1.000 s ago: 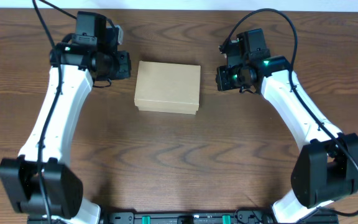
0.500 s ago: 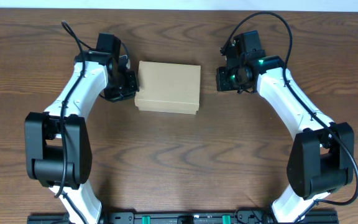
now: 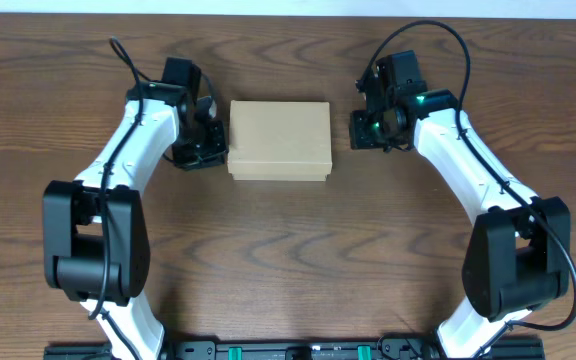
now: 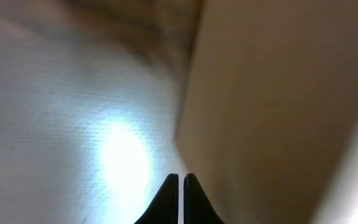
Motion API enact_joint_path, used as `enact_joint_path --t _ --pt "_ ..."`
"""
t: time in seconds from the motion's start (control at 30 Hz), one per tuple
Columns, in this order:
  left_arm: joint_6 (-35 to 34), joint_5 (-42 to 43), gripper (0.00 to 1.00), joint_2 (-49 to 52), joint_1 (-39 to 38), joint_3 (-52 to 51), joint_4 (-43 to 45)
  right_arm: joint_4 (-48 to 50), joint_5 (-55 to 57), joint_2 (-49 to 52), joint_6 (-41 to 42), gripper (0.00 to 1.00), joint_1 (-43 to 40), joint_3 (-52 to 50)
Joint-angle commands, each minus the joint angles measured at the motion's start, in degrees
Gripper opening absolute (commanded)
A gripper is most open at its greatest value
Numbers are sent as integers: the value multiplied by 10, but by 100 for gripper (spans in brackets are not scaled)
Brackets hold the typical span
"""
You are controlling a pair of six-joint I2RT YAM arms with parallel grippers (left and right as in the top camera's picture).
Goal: Pack container
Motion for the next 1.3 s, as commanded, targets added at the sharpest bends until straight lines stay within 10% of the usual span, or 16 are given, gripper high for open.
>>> enact_joint_path --t 0.0,0.3,0.8,0.83,0.87,0.9,1.27 --pt "17 -33 6 -68 26 8 -24 -18 5 -63 5 1 -15 8" --pt "65 -88 6 -306 10 -16 -120 -118 15 -262 -12 2 -6 -17" --pt "20 -42 6 -734 -6 -371 -1 -21 13 -823 58 3 24 -489" --pt "16 -43 6 -742 -6 -374 3 -21 13 -841 58 22 24 -494" --pt "9 -46 25 -748 -6 -374 3 -22 13 -857 58 67 24 -497" --pt "2 -48 85 -750 -6 -374 4 -27 10 -868 65 99 24 -499" --pt "0 -47 95 -746 -6 -374 -54 -48 -12 -873 113 99 24 -500"
